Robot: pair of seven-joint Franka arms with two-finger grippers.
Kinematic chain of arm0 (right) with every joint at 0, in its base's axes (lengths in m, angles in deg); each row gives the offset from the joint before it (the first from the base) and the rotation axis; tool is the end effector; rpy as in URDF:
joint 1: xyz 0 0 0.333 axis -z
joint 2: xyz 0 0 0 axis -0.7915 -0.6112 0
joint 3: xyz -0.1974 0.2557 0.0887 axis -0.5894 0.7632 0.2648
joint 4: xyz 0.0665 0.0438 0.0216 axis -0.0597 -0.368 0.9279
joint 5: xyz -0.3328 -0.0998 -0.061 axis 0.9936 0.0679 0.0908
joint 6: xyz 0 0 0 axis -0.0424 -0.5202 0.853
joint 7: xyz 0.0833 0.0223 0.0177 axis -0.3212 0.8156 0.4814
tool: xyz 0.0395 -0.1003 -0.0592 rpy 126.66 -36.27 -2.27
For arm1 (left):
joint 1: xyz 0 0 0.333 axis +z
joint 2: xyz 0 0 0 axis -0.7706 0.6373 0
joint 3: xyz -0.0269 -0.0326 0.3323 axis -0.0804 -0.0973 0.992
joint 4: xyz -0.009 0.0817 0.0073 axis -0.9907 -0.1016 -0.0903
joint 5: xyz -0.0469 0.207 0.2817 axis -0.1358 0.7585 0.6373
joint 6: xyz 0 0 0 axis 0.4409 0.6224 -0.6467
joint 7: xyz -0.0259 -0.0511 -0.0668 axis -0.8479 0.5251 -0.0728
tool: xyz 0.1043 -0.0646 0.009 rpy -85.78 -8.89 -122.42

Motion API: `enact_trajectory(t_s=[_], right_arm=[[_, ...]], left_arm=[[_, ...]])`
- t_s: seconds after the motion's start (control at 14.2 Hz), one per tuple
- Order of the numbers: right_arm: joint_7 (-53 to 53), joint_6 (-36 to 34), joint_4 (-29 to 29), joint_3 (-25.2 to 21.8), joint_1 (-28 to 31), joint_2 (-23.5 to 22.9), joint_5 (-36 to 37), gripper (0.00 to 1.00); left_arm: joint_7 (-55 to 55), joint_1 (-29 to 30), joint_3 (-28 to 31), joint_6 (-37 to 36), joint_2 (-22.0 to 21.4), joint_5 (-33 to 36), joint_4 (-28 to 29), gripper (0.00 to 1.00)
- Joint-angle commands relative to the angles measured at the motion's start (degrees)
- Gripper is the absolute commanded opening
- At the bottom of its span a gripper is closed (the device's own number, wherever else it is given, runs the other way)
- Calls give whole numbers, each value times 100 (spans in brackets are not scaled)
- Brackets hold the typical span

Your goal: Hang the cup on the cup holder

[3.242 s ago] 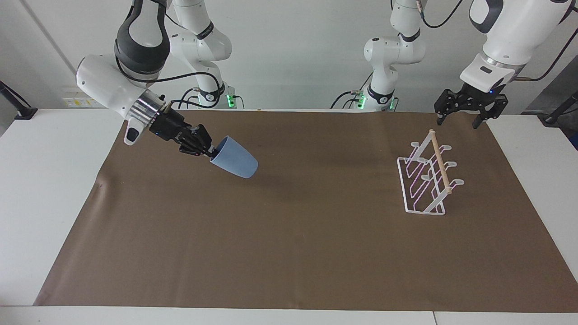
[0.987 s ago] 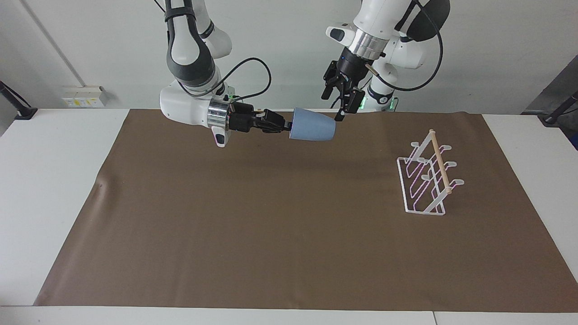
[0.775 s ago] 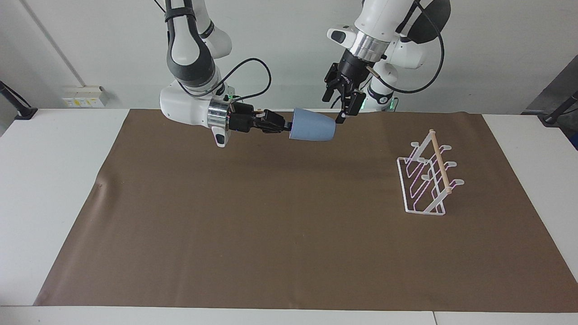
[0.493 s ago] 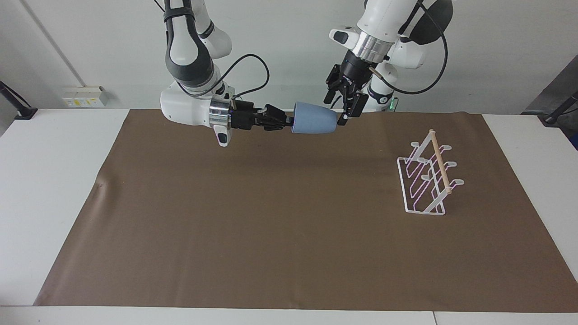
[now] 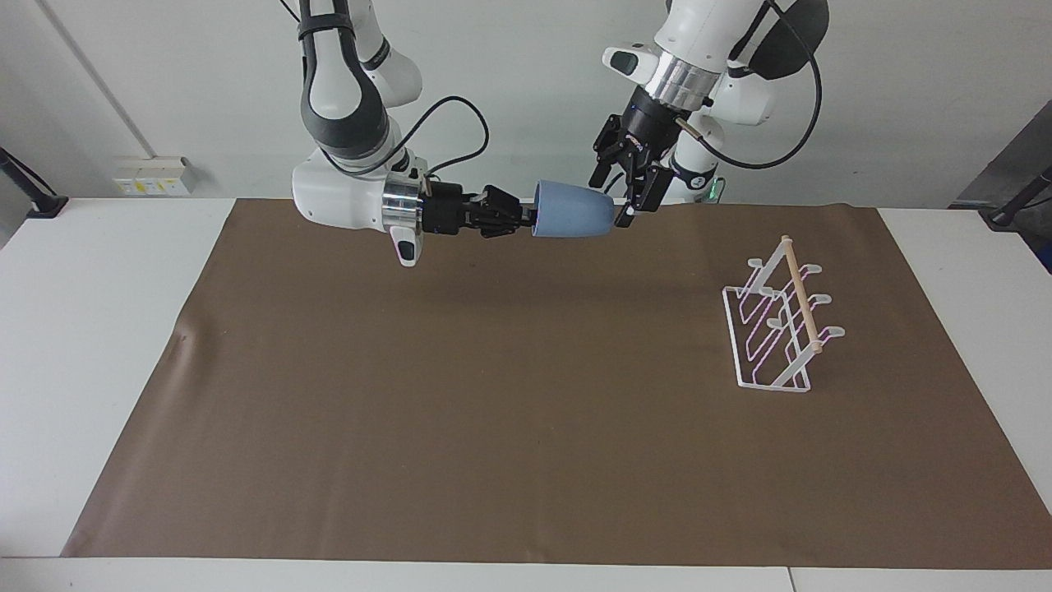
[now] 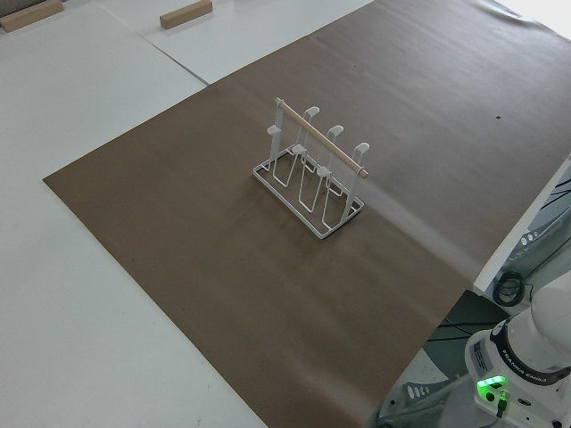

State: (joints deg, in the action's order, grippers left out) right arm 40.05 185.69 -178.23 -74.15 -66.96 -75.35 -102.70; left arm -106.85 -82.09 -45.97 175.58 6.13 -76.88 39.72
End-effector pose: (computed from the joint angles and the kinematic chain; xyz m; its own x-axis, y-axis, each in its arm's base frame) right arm 0.4943 0.2215 0.5129 0.9474 -0.0816 -0.3094 -0.3164 -0.0929 -0.9441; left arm 0.4554 -0.3052 0.6441 0.1868 -0.9043 0.3839 -0.9667 -0.2388 -0.0920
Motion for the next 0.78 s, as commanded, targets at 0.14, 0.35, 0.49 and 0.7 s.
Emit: enact_trajectory(t_s=[0.14,0.35,0.49,0.7], right_arm=[[122,-64,-119,20,75,123,89,0],[122,-29,-119,20,75,123,89,0],[122,-20,-119,20,75,123,89,0],[122,-20,-127,20,75,123,81,0]], left_arm=[[80,-57,-40,355,235,-106,-96,100],[335,-197,-85,443,244,-115,-96,100],[590,-303,-93,583,244,-106,-70,100],[713,-321,-93,646,244,-106,-70,100]])
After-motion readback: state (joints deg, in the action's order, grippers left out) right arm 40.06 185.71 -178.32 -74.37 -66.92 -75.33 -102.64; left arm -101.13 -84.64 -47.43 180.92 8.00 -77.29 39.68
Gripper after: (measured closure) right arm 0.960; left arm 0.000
